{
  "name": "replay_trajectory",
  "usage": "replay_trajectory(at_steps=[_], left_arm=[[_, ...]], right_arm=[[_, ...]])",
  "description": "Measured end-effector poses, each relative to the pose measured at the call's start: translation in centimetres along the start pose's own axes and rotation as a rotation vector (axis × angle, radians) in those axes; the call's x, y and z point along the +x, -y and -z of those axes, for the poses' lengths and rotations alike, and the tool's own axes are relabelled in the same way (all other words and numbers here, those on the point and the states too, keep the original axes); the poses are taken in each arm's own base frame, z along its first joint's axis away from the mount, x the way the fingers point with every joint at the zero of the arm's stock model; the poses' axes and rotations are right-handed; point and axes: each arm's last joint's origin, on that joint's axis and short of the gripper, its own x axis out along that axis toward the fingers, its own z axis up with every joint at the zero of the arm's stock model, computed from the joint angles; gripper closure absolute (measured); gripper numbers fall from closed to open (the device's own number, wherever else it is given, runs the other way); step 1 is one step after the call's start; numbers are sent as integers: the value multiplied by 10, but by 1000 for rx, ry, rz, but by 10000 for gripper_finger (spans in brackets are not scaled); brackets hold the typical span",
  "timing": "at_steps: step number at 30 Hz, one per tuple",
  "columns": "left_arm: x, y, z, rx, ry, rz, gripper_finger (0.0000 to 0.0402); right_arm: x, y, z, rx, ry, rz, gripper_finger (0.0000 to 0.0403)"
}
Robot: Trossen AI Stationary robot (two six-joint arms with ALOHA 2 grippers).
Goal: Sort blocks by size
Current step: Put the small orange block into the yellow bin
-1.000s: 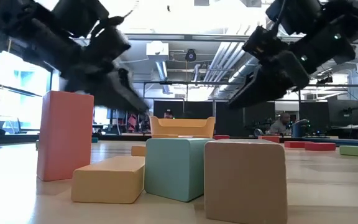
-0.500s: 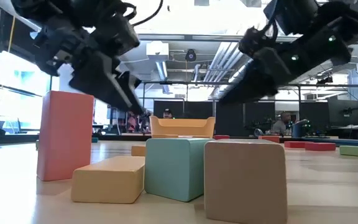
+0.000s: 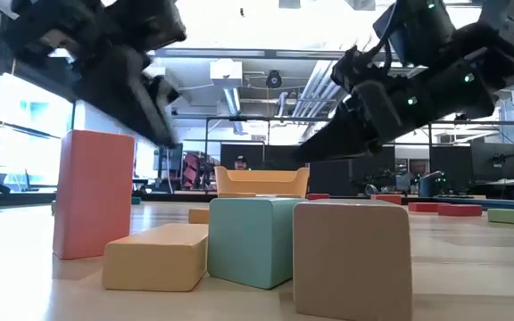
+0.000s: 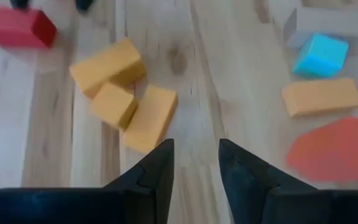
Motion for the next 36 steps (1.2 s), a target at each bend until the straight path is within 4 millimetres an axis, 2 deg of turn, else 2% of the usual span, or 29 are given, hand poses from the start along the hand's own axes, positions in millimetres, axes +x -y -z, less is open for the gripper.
replay_trajectory(at_steps=[6,11,14,19,23,27,32,36], left_arm=[[-5,5,-6,10,39,60,280],[-24,38,-38,83,85,62,267],[-35,58,-48,92,79,15,266],[-44,79,-49,-92,54,4,255],[-45,89,-42,-228,9,43,223],[-35,96,-34,-303,-50,41,176],[-7,96,-23,-380,-171,52,117],[9,91,-19,-402,-261,106,93]], right_arm=[[2,0,2,-22,0,-1,190],[3,0,1,-75,7,-1,190],[3,0,-1,-90,25,-5,190],[3,1,-3,-117,52,-34,190],[5,5,-7,-142,78,-34,190],[6,11,-10,-160,103,-67,190],[9,20,-11,-165,104,-113,190],[10,24,-10,-161,92,-138,190]])
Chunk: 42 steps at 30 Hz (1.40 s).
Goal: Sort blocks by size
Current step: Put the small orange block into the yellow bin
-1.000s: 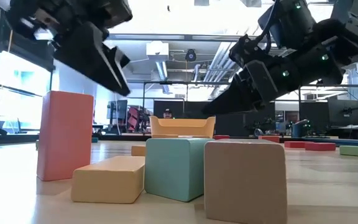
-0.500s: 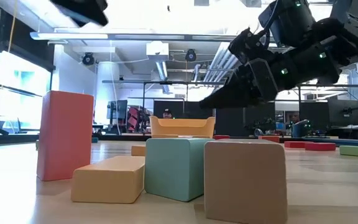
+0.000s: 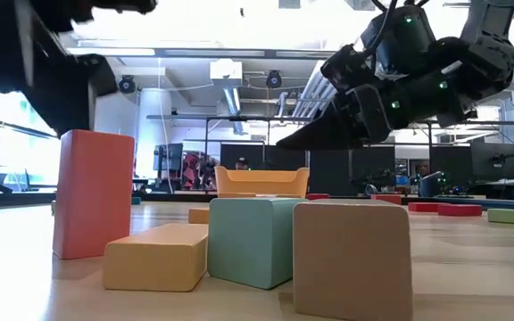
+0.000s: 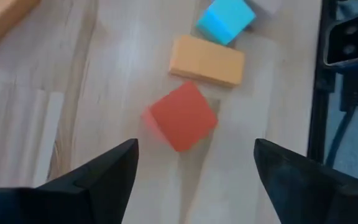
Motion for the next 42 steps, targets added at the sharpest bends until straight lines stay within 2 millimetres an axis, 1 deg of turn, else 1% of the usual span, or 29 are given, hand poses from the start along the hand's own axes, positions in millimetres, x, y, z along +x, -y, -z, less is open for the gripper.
replay_trajectory(at_steps=[2,6,13,17,21,25,29,32,35,39,42], left_arm=[[6,-1,-1,3,6,-10,92],[16,0,-3,63,57,-33,91],[18,0,-6,137,107,-73,92],[22,-3,-8,189,143,-53,92],[26,-7,-2,203,111,-20,92],[30,-10,7,213,89,-33,92],[33,-10,7,207,133,-4,92],[41,-12,10,201,133,-5,92],[48,-10,9,197,157,14,92],[59,-11,12,196,140,7,109],[60,-10,11,175,147,28,133]], right_arm=[[0,0,1,-1,-5,-6,190],[0,0,1,9,-10,-7,190],[0,-1,1,48,-14,-11,190],[-1,-6,3,53,-33,-31,190],[-1,-6,5,50,-50,-35,190],[-1,-7,6,41,-65,-50,190],[-1,-7,8,40,-82,-57,190],[-1,-7,8,45,-82,-56,190],[-1,-7,8,45,-82,-56,190],[-1,-8,8,53,-82,-58,190],[-1,-11,8,50,-83,-66,190]])
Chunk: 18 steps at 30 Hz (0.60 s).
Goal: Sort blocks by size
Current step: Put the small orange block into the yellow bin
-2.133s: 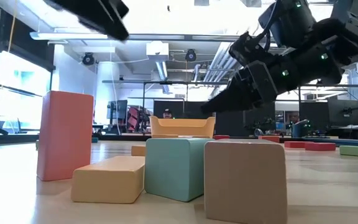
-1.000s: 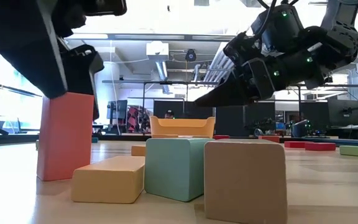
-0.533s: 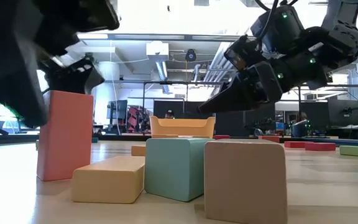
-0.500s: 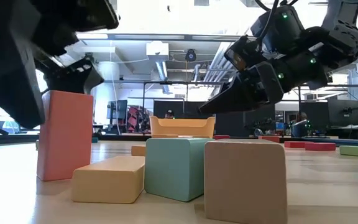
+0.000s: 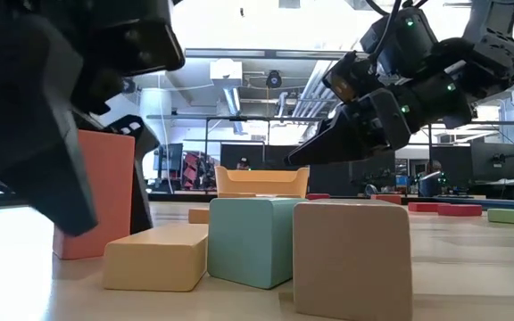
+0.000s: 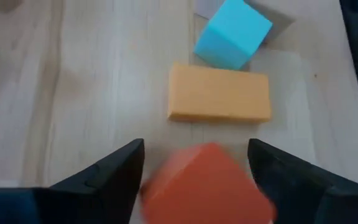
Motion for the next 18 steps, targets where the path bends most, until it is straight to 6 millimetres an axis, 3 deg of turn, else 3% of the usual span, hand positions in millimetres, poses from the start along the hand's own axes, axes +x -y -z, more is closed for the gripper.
replay_trajectory(at_steps=[7,11,14,18], left_arm=[[0,-3,0,-11,-57,42,207],[-5,-8,-10,-8,-190,63,254],[-18,-11,-25,15,-337,25,254],[-51,-11,-48,46,-520,-99,254]], right_arm=[[0,0,0,0,-1,0,190],[0,0,0,-1,-1,0,190],[0,0,0,-4,-1,1,190],[0,1,-1,-10,7,3,190]])
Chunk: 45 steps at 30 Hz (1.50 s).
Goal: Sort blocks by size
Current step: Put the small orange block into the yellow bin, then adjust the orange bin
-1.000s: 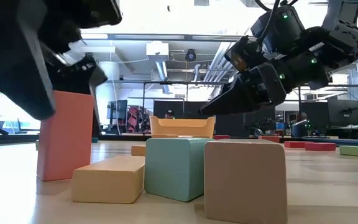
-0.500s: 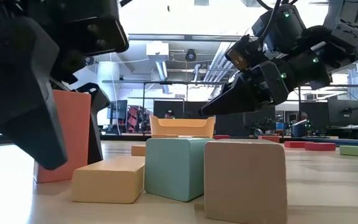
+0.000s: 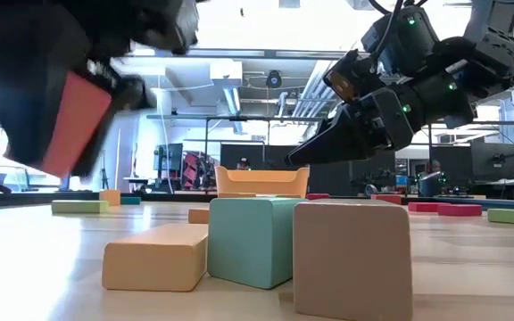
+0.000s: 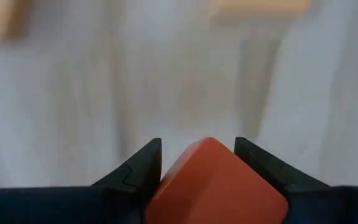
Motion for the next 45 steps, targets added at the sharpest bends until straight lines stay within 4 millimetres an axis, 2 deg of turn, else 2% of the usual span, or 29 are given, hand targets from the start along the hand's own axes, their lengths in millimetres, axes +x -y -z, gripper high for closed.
replay_trajectory(at_steps=[2,6,11,17,22,27,34,37,40,42,45], left_arm=[[-15,-1,8,0,-110,-63,254],[-40,-8,39,-106,-320,-90,254],[-53,-9,79,-304,-349,10,254],[-39,-10,121,-526,-319,75,253],[-24,-18,141,-630,-379,47,183],[-19,-22,148,-654,-475,58,135],[-29,-25,142,-630,-429,12,132],[-35,-26,136,-616,-275,-70,133],[-32,-28,124,-592,-10,-154,133],[-25,-29,110,-521,150,-106,133],[-11,-38,94,-428,301,-6,133]], right_arm=[[0,0,0,-5,3,1,190],[0,0,-1,-10,5,1,190],[0,0,-1,-11,11,2,190],[0,0,-3,-14,30,3,190],[0,0,-3,-12,30,3,190],[0,2,-3,-1,30,9,190],[0,2,-3,-1,30,9,190],[0,2,-4,-23,37,9,190],[-1,1,-7,-63,56,19,190],[-4,1,-13,-80,84,43,190],[-11,3,-25,-93,133,67,190]])
